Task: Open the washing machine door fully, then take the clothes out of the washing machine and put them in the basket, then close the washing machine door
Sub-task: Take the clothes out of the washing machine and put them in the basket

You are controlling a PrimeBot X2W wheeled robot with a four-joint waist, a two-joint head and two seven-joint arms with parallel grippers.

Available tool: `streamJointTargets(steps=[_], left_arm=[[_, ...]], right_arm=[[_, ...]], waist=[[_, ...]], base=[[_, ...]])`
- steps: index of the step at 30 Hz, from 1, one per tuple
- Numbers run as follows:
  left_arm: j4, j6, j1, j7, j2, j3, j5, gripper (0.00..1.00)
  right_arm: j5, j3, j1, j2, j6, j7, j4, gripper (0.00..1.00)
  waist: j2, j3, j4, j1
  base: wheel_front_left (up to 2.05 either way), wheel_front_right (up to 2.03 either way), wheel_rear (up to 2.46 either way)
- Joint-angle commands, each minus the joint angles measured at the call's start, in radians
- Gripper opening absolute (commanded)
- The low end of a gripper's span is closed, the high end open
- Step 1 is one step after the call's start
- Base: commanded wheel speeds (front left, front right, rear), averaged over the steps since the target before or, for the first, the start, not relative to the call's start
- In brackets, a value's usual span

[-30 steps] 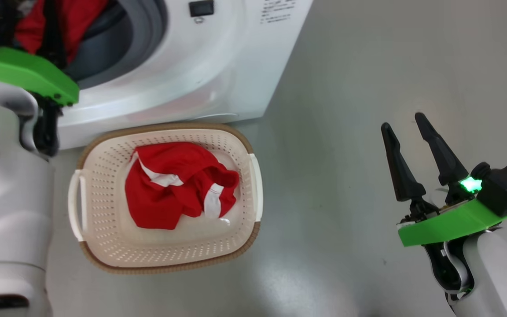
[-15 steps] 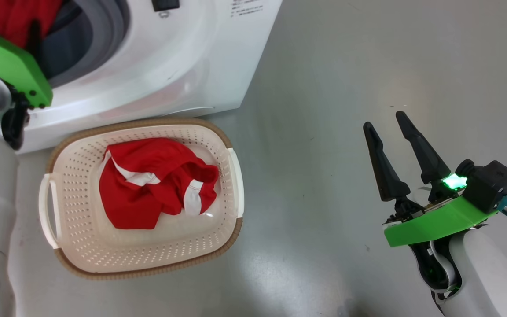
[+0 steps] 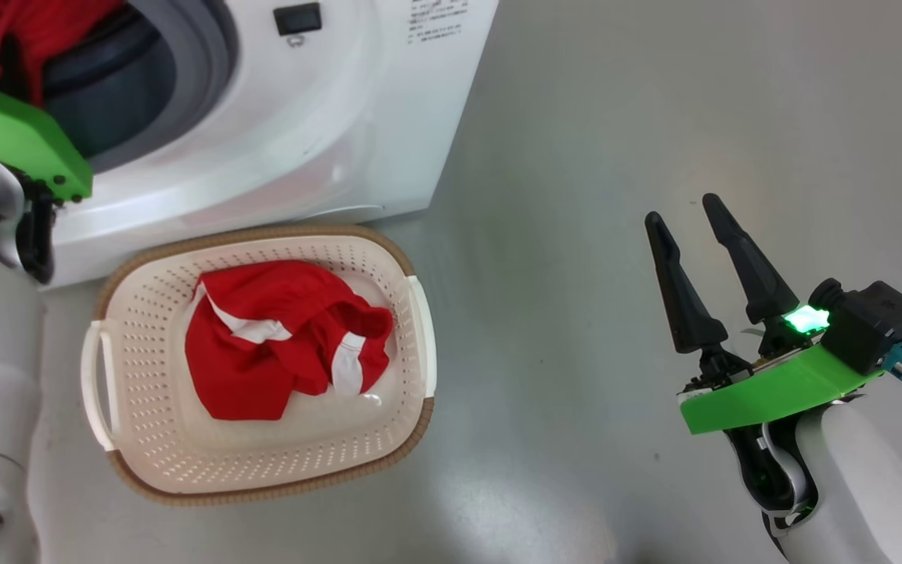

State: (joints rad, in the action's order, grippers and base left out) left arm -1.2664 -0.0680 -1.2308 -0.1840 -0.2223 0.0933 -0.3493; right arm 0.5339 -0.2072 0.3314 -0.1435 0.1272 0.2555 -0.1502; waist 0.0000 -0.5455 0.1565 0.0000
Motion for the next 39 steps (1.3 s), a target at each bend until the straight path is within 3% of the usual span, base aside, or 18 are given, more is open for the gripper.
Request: streamJointTargets(steps=[1,10,19,28,39], left_arm=[[0.027,0.004,0.025,-0.027,-0.039,-0.024,-0.019,0.0],[0.131,-0.017,0.127,-0.077,-0.014,-0.07,-0.065,0.0],[0.414,-0.003,0.306,-0.078,-0.006,-0.132,-0.039,0.0],[0.738,0.031,0.559,-0.078,0.06,-0.208,0.022,0.0],[1.002,0.03,0.798,-0.078,0.136,-0.237,0.054,0.0]], right_arm=[[-0.008,-0.015,-0.022,-0.002,0.003,0.006,0.019,1.0],[-0.013,-0.001,-0.05,-0.009,0.003,0.006,0.015,1.0],[-0.02,0.013,-0.073,-0.007,0.003,0.006,0.009,1.0],[-0.023,0.028,-0.111,0.002,0.003,0.006,0.001,1.0],[-0.023,0.037,-0.167,0.012,0.003,0.006,-0.014,1.0]], waist=[[0.0,0.018,-0.011,0.0],[0.0,0.078,-0.037,0.0],[0.0,0.137,-0.059,0.0],[0.0,0.222,-0.091,0.0],[0.0,0.331,-0.117,0.0]], base=[[0.0,0.0,0.0],[0.0,0.0,0.0],[0.0,0.0,0.0],[0.0,0.0,0.0],[0.0,0.0,0.0]])
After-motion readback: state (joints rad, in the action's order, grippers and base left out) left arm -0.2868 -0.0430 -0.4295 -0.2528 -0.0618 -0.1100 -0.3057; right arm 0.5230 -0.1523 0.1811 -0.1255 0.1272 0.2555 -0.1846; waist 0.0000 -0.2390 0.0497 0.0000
